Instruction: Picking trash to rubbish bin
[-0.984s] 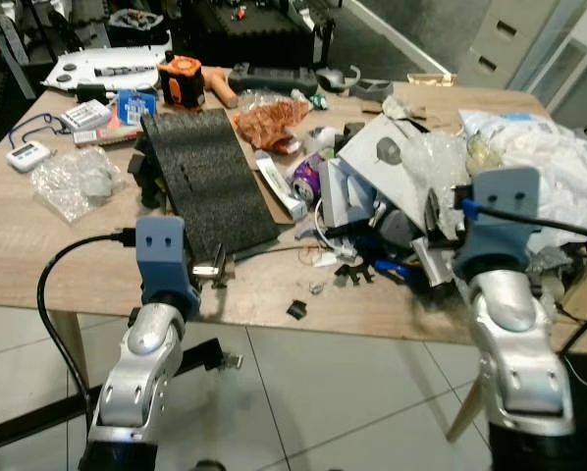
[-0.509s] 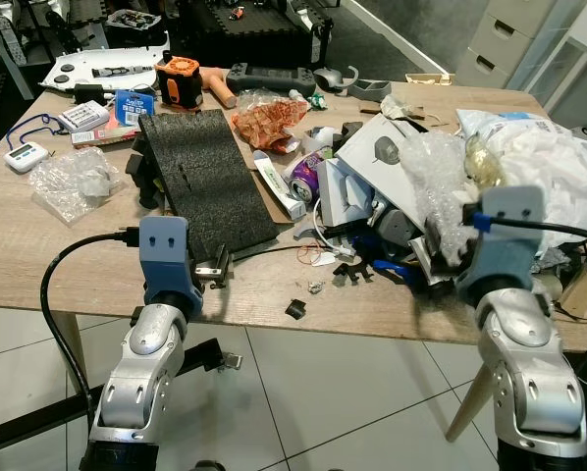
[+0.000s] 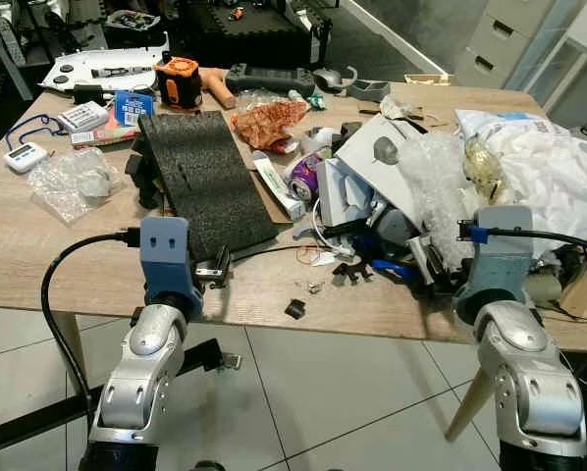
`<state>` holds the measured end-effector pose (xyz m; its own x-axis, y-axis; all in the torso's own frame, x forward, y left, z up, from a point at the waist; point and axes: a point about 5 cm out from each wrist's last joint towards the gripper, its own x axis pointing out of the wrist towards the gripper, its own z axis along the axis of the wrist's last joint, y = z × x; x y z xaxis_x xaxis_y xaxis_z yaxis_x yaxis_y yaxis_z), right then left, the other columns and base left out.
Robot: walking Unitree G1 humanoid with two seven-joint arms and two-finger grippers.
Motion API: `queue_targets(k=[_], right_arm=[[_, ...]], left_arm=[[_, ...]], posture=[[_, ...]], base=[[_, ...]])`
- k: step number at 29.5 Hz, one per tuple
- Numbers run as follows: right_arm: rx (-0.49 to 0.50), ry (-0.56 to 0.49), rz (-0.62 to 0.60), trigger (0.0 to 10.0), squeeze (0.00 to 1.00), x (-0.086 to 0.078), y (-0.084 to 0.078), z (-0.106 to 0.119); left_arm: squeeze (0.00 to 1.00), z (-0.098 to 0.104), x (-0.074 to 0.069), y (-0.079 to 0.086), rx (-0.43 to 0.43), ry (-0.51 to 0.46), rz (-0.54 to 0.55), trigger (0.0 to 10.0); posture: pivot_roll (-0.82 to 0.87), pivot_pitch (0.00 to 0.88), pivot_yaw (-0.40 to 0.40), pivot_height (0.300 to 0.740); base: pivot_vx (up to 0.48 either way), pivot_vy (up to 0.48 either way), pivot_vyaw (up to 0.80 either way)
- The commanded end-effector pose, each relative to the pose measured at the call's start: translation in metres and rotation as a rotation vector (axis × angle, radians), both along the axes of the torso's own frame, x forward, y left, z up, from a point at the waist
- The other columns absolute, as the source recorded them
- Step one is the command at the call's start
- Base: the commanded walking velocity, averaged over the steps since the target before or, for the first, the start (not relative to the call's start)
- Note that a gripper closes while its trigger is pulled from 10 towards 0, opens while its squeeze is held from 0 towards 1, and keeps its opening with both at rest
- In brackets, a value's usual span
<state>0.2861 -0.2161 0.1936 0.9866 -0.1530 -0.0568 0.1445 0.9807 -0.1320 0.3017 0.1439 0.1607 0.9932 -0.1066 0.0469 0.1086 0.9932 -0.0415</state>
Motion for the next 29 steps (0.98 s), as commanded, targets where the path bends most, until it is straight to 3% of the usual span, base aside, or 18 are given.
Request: queue_targets(k=[1, 13, 16, 21, 29], right_arm=[[0.031, -0.024, -0.012, 0.0, 0.0, -0.001, -0.004, 0.004], [0.079, -0.107, 0.046, 0.0, 0.0, 0.004, 0.007, 0.02], [0.161, -0.291, 0.16, 0.0, 0.0, 0.007, 0.026, 0.053], [0.218, -0.388, 0.281, 0.0, 0.0, 0.008, 0.046, 0.078], [0.392, -0.701, 0.519, 0.0, 0.0, -0.005, 0.072, 0.132]], left_arm=[[0.0, -0.005, -0.003, 0.003, 0.021, 0.024, 0.003, 10.0], [0.0, -0.005, -0.002, 0.003, 0.022, 0.027, 0.004, 10.0], [0.0, -0.005, -0.002, 0.004, 0.02, 0.025, 0.008, 10.0], [0.0, -0.005, -0.001, 0.003, 0.018, 0.025, 0.006, 10.0], [0.0, -0.003, -0.001, 0.003, 0.005, 0.009, 0.014, 10.0]], posture=[[0.0, 0.192, -0.002, 0.74], [0.0, 0.199, -0.004, 0.74], [0.0, 0.204, -0.003, 0.74], [0.0, 0.204, -0.003, 0.74], [0.0, 0.205, -0.012, 0.74]], base=[[0.0, 0.0, 0.0], [0.0, 0.0, 0.0], [0.0, 0.0, 0.0], [0.0, 0.0, 0.0], [0.0, 0.0, 0.0]])
